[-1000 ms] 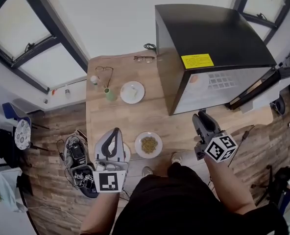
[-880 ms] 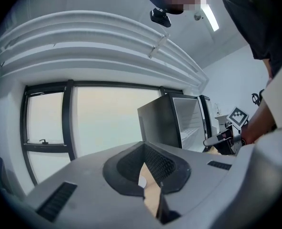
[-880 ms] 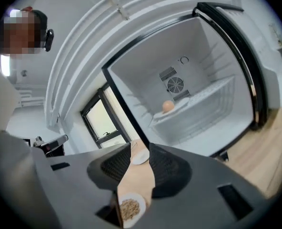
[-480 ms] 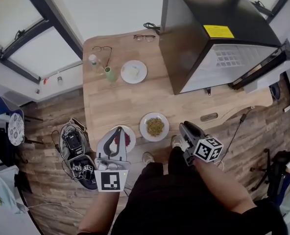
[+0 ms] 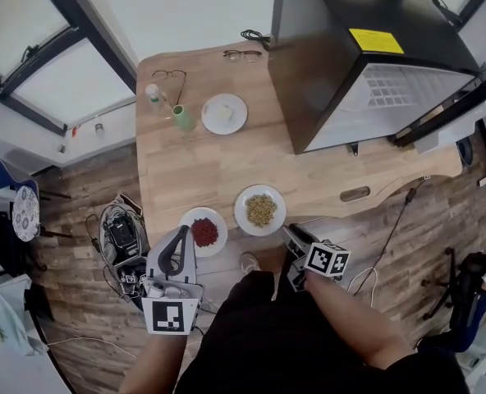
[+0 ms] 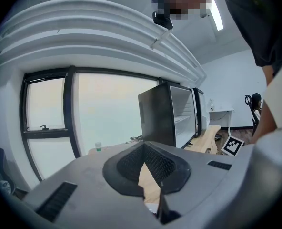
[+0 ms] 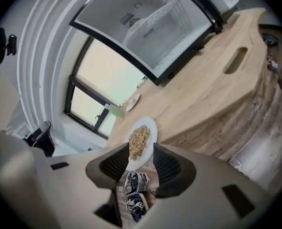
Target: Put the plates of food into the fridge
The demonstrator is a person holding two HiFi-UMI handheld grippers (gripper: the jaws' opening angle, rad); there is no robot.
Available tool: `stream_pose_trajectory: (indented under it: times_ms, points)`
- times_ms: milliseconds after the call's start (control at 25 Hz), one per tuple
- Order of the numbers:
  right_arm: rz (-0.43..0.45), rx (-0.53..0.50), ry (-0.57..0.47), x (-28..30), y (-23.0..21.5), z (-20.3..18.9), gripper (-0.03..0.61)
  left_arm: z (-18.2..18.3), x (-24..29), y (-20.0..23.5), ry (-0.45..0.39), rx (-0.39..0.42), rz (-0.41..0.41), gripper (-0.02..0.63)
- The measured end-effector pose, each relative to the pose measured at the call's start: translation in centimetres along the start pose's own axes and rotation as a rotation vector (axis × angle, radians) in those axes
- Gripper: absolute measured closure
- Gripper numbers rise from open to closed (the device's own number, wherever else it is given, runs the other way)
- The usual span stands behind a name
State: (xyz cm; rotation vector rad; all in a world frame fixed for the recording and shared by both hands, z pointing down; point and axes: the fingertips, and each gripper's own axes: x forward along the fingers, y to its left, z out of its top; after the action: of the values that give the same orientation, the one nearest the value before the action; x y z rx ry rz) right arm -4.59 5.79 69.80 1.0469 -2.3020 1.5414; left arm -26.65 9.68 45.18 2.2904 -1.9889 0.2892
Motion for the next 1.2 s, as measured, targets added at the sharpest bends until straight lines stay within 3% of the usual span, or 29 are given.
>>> stream_pose_trajectory:
  times_ms: [200, 520, 680, 840, 1200]
  points:
    - [-0.01, 0.033, 0.034, 2.7, -1.1, -1.9, 0.408, -0.7, -1.1, -0.1, 0.024, 0.015, -0.016, 0.609]
    - [0.0, 0.2, -0.001, 4.8, -1.9, -2.0, 0.411, -0.8, -1.5, 0.7, 0.061, 0.039, -0.017, 0.609]
    - [0.033, 0.217, 0.015, 5.1, -1.1, -1.8, 0.502, -0.4, -1.1, 0.9, 0.057, 0.056, -0.023, 0.609]
    - [0.093, 0.251, -0.012, 4.6, 0.0, -0.8, 0.546, -0.3, -0.6, 0.2, 0.052, 0.054, -0.042, 0.609]
    - [0.112, 0.234, -0.061, 1.1, 0.4, 2.4, 0.548, 2.4, 1.2, -0.9, -0.023, 0.055, -0.064, 0.609]
